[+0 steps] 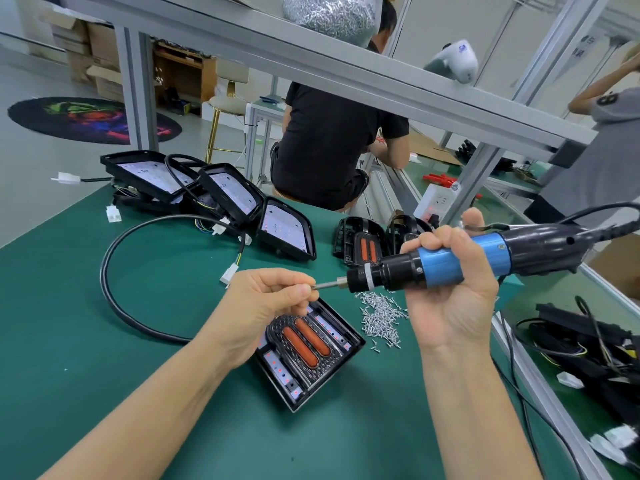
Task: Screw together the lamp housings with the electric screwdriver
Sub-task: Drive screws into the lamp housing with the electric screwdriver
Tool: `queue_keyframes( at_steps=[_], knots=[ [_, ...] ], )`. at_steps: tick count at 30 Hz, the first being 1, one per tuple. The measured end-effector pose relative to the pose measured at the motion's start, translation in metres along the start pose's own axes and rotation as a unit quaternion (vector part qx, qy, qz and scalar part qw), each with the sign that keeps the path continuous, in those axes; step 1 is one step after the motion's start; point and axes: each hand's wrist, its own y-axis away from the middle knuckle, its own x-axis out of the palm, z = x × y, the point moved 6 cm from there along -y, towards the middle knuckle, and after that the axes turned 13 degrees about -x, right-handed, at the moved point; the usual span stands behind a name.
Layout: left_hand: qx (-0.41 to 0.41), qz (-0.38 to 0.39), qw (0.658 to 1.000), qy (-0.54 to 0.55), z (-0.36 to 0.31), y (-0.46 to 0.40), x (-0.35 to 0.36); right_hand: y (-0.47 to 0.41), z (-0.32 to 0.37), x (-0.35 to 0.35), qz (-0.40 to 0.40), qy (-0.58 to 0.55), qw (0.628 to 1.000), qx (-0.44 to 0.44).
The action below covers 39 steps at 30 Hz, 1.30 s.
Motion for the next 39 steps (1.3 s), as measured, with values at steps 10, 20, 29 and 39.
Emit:
queue_keyframes(
  at_steps=[10,20,29,39],
  knots=[
    [0.031,-0.088,0.994,-0.059,-0.007,-0.006,-0.027,-0.005,-0.008,-0.013,-0.050,0.029,0.998,-0.015],
    [-0.125,-0.158,0.784,-0.587,0.015,-0.022,-0.059,-0.009,-0.035,-0.021,-0.022,0.142,0.989,-0.033],
    [-0.090,-0.153,0.883,-0.435,0.022,-0.028,-0.054,-0.014,-0.055,-0.023,-0.002,0.183,0.983,-0.027],
    [-0.067,-0.160,0.894,-0.414,0.023,-0.031,-0.055,-0.014,-0.064,-0.025,0.000,0.189,0.982,-0.015]
  ],
)
